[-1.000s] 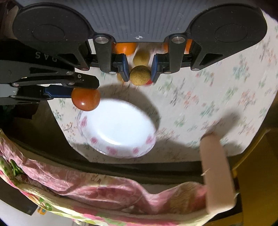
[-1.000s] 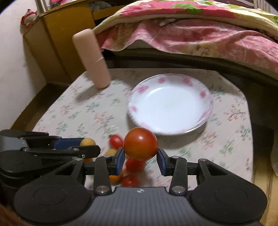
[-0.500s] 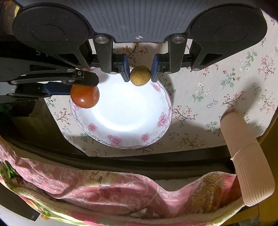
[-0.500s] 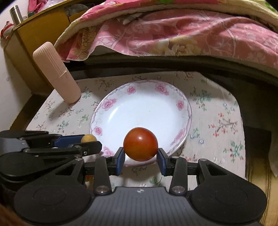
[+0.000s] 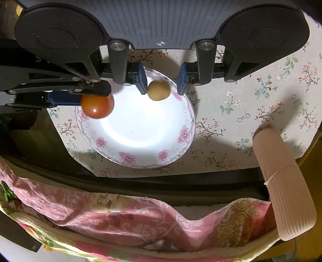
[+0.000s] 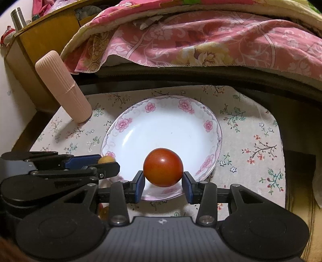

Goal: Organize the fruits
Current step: 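Open both tools to drop the tomato and tan fruit onto the white plate, then move both open tools back over the fruit cluster, then grasp a mandarin with the left tool while the right tool grasps a red cherry tomato, then lift the mandarin with the left tool while the right tool lifts the cherry tomato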

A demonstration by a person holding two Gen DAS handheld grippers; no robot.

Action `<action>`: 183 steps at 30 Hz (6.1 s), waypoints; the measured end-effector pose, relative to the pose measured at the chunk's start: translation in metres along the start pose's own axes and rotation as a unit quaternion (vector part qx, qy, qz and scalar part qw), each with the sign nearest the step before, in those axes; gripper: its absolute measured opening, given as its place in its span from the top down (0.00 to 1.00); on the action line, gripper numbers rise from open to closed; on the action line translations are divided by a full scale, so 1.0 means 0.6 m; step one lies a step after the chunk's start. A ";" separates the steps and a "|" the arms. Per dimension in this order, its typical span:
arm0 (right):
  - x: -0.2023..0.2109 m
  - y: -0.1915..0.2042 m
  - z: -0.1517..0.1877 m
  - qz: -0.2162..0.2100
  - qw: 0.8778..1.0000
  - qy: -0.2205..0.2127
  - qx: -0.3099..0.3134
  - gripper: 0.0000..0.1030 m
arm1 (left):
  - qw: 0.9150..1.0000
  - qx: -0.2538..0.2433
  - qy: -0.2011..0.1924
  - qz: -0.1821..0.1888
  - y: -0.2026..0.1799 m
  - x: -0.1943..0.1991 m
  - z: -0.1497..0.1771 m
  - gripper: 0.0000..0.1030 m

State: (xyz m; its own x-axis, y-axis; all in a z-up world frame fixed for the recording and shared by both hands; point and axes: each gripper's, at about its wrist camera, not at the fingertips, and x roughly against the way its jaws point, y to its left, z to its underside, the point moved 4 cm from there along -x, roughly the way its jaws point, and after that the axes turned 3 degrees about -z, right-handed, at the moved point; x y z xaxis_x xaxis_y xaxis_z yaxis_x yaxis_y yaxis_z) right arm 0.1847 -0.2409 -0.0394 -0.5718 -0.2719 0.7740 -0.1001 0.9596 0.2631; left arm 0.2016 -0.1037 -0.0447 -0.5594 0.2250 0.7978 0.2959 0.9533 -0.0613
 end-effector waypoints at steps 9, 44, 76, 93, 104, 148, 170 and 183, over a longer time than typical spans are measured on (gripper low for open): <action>0.020 -0.001 -0.013 -0.006 1.000 -0.028 -0.008 0.59 | 1.000 0.009 -0.014 0.002 0.002 0.018 -0.005 0.42; 0.034 0.063 0.078 -0.055 0.997 0.041 0.036 0.59 | 0.999 -0.012 0.038 0.002 0.079 0.079 0.113 0.26; -0.002 0.122 0.148 -0.073 0.983 0.094 0.140 0.59 | 0.996 -0.079 0.036 -0.014 0.125 0.071 0.168 0.21; 0.001 0.120 0.150 -0.070 0.982 0.100 0.143 0.61 | 0.993 -0.113 0.032 0.001 0.112 0.050 0.165 0.33; 0.004 0.121 0.153 -0.069 0.981 0.101 0.149 0.69 | 0.995 -0.088 0.043 -0.015 0.115 0.064 0.166 0.57; 0.013 0.134 0.175 -0.082 0.971 0.109 0.196 0.63 | 0.989 -0.126 0.072 0.010 0.040 0.087 0.226 0.21; 0.013 0.133 0.166 -0.064 0.972 0.102 0.200 0.72 | 0.990 -0.127 0.058 0.011 0.027 0.100 0.199 0.58; 0.032 0.132 0.158 -0.063 0.976 0.085 0.192 0.72 | 0.991 -0.127 0.045 -0.002 0.017 0.097 0.174 0.58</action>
State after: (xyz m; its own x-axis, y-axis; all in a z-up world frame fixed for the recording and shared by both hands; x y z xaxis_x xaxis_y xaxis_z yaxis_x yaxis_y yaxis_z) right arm 0.0887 -0.1630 -0.0583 -0.3946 -0.3662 0.8427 -0.4767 0.8656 0.1530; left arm 0.0914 -0.0601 -0.0615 -0.4932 0.1915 0.8486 0.4859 0.8697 0.0861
